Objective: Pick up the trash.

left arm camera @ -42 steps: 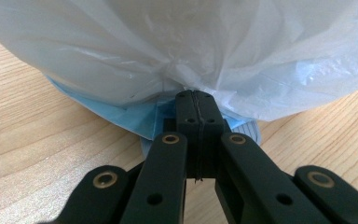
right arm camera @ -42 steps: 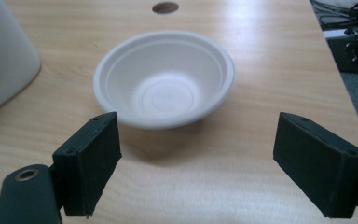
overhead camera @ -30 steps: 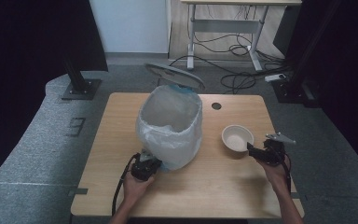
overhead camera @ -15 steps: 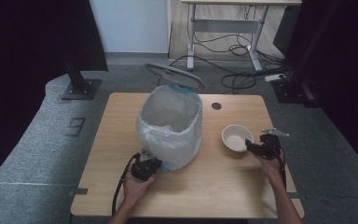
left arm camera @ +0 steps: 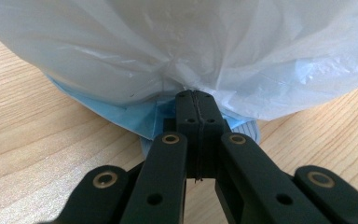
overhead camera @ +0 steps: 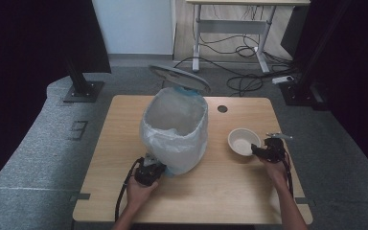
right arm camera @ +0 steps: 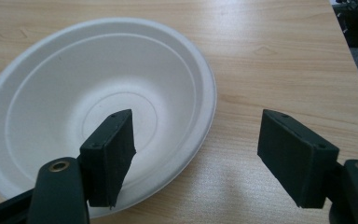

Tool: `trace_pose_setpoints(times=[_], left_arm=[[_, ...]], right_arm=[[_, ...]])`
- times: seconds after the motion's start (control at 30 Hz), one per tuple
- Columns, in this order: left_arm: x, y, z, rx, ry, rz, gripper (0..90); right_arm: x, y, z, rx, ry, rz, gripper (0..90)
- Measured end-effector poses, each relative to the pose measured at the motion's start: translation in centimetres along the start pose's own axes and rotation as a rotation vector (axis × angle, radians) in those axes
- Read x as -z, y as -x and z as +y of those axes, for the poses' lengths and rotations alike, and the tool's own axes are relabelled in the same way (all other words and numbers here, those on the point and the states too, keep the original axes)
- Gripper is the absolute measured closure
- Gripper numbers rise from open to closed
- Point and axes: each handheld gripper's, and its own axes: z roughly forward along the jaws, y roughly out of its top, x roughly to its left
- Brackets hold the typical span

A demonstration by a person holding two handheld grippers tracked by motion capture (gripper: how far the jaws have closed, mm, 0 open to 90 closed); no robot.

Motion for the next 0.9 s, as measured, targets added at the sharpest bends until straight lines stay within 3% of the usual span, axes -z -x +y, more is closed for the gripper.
trace_pose_setpoints(times=[0.4, 0.77, 0.9], left_arm=[[0.00, 0.01, -0.02, -0.001, 0.002, 0.000, 90.0], [0.00, 0.06, -0.03, -0.004, 0.002, 0.003, 90.0], [-0.01, 0.08, -0.03, -0.005, 0.003, 0.005, 90.0]], right_arm=[[-0.68, 0.24, -0.17, 0.002, -0.033, 0.000, 36.9], [-0.82, 0.35, -0.43, -0.012, -0.066, 0.042, 59.0], [-0.48, 0.28, -0.73, -0.015, -0.047, 0.057, 66.9]])
